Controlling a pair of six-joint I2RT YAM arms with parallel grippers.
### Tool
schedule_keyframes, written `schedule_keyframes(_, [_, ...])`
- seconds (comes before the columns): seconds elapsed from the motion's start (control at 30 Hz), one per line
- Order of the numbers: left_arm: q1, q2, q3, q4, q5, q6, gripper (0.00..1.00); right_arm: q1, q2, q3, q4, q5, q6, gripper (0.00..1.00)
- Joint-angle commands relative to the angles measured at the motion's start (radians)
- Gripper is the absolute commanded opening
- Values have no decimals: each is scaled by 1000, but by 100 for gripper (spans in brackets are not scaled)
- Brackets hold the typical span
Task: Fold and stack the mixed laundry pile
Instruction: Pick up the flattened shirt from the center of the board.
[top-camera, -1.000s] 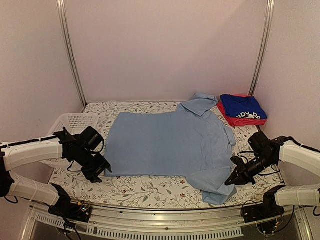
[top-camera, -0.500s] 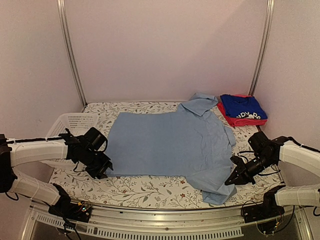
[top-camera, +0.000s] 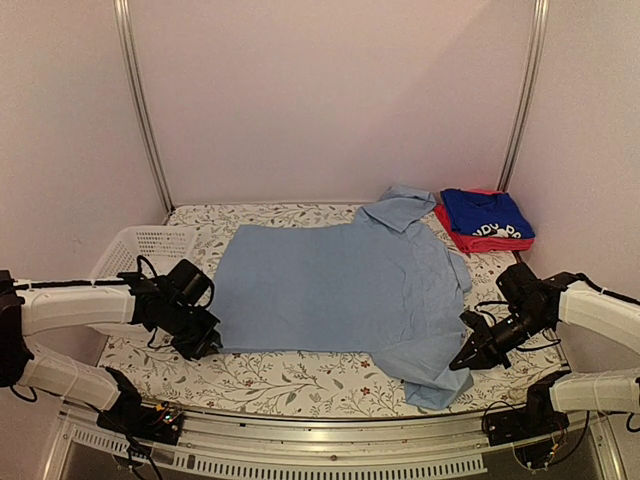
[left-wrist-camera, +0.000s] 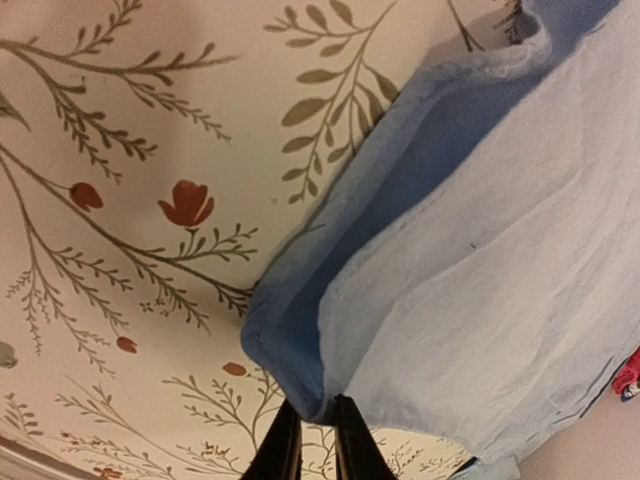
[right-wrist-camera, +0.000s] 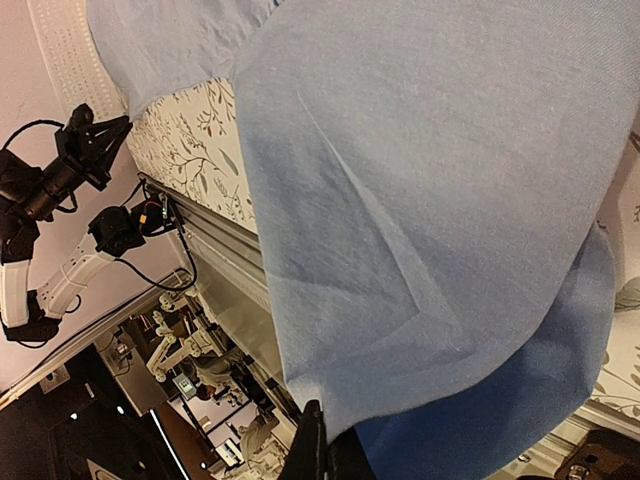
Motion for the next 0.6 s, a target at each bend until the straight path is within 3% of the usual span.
schedule_keyframes(0.0, [19,-4,-51,-69,43,-69,1,7,5,36,14,-19,-18,0])
schedule_keyframes(0.37, [36,-70,113,-210,-41,-41,0,5,-25,166,-2,-12,-8,0])
schedule_keyframes(0.57, [70,-37,193,-216,-57,-9,0,-67,19,259,-8,-9,-43,0])
